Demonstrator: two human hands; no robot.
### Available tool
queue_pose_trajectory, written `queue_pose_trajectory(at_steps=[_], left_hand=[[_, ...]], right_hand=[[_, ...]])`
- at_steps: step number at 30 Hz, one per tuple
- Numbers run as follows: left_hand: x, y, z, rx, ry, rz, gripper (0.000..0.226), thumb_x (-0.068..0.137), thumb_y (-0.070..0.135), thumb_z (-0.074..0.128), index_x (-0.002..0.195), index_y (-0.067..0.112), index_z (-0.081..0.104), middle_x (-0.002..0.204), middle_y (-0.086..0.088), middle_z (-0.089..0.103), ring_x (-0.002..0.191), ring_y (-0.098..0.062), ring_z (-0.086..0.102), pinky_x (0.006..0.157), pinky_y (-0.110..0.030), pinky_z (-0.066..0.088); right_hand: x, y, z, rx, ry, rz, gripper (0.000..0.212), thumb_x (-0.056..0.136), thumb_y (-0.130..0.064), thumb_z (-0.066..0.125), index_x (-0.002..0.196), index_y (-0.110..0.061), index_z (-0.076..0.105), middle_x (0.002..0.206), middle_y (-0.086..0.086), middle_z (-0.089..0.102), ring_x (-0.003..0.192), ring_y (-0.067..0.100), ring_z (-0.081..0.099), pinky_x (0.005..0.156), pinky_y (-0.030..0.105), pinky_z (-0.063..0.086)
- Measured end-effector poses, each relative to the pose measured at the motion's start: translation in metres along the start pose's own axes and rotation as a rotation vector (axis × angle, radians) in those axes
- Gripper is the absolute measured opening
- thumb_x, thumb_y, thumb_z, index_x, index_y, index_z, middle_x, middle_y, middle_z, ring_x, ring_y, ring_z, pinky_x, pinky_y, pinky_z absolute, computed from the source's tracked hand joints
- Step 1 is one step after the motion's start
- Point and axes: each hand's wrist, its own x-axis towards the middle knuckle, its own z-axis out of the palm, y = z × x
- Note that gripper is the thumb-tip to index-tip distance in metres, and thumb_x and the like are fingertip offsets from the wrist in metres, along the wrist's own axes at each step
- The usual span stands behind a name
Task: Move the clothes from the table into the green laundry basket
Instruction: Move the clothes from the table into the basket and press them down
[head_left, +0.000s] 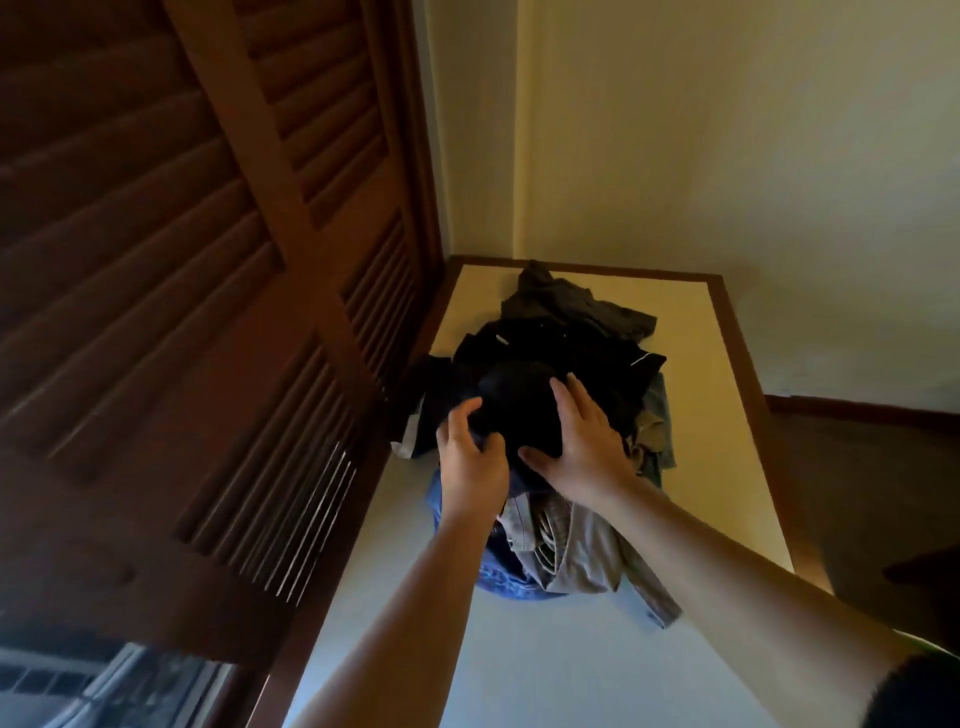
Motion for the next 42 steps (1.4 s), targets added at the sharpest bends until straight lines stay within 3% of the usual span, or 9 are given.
queue_pose_trajectory(at_steps=[4,9,16,20,23,31,37,40,42], left_hand=[[0.023,-0.017,0.002,-0.033,-0.047,-0.034,0.045,0.101,0.012,0.053,0.143,0.03,0.05,0.146,-0.002,0.052,0.126,-0.015,0.057,0.103,-0.035,0.049],[0.037,-0.033,0.006,-0.075,-0.067,-0.049,0.041,0.102,0.009,0.054,0.139,0.026,0.053,0.135,-0.003,0.061,0.119,-0.013,0.062,0.088,-0.019,0.048],[0.04,-0.032,0.004,-0.094,-0.026,-0.03,0.058,0.1,0.052,0.061,0.153,0.043,0.038,0.162,-0.003,0.032,0.147,-0.024,0.039,0.12,-0.046,0.037],[0.034,-0.021,0.004,-0.235,-0.096,-0.028,0.075,0.094,0.063,0.063,0.159,0.049,0.028,0.169,0.004,0.03,0.155,-0.017,0.031,0.119,-0.032,0.03],[0.029,-0.017,0.005,-0.147,-0.071,0.016,0.077,0.086,0.079,0.06,0.154,0.057,0.032,0.161,0.007,0.046,0.153,-0.017,0.036,0.125,-0.05,0.031],[0.002,0.024,0.019,0.252,-0.041,0.114,0.088,0.079,0.09,0.029,0.148,0.041,0.052,0.175,-0.007,0.009,0.16,-0.016,-0.01,0.123,-0.066,-0.007],[-0.015,0.027,0.033,0.724,-0.203,0.224,0.029,0.099,0.027,0.052,0.122,0.031,0.07,0.176,-0.013,-0.003,0.153,-0.039,-0.035,0.111,-0.077,-0.023],[-0.03,0.02,0.032,0.628,-0.105,0.347,0.025,0.093,0.017,0.048,0.108,0.021,0.068,0.169,-0.011,0.031,0.16,-0.036,-0.009,0.117,-0.07,-0.023],[-0.044,0.018,0.028,0.206,-0.212,0.348,0.02,0.101,0.017,0.046,0.104,0.019,0.065,0.129,-0.004,0.07,0.136,-0.026,0.047,0.123,-0.065,0.024]], right_hand=[[0.021,0.001,0.013,-0.182,-0.111,0.07,0.118,0.079,-0.078,0.063,0.164,-0.03,-0.003,0.173,0.001,0.01,0.147,0.039,0.032,0.112,0.054,0.036],[0.026,0.006,0.021,-0.199,-0.052,0.138,0.055,0.09,-0.064,0.058,0.136,-0.033,0.056,0.133,0.0,0.061,0.129,0.039,0.045,0.102,0.051,0.038],[0.002,0.011,-0.004,0.61,0.191,0.019,0.025,0.1,-0.035,0.063,0.084,-0.016,0.058,0.068,-0.004,0.054,0.068,0.017,0.054,0.065,0.036,0.037],[-0.025,0.008,-0.023,1.316,0.095,0.162,0.028,0.097,-0.012,0.063,0.123,-0.006,0.069,0.114,0.017,0.076,0.107,0.029,0.071,0.091,0.038,0.052],[-0.04,0.011,-0.036,1.623,0.056,0.229,0.054,0.086,-0.016,0.066,0.137,0.003,0.06,0.136,0.024,0.065,0.129,0.038,0.061,0.114,0.052,0.043],[-0.073,0.014,-0.057,1.527,-0.136,0.301,0.064,0.067,-0.026,0.081,0.126,-0.006,0.07,0.129,0.019,0.071,0.121,0.038,0.068,0.112,0.054,0.044],[-0.072,0.016,-0.064,1.133,0.179,0.291,0.032,0.088,-0.019,0.08,0.118,-0.016,0.069,0.113,0.005,0.076,0.107,0.023,0.073,0.09,0.037,0.058],[-0.07,0.02,-0.068,1.084,0.224,0.296,0.047,0.078,-0.041,0.082,0.119,-0.031,0.061,0.12,-0.002,0.069,0.107,0.017,0.071,0.091,0.035,0.057],[-0.066,0.02,-0.072,1.16,0.159,0.357,0.054,0.072,-0.057,0.077,0.12,-0.04,0.06,0.129,-0.003,0.066,0.113,0.017,0.068,0.1,0.041,0.055]])
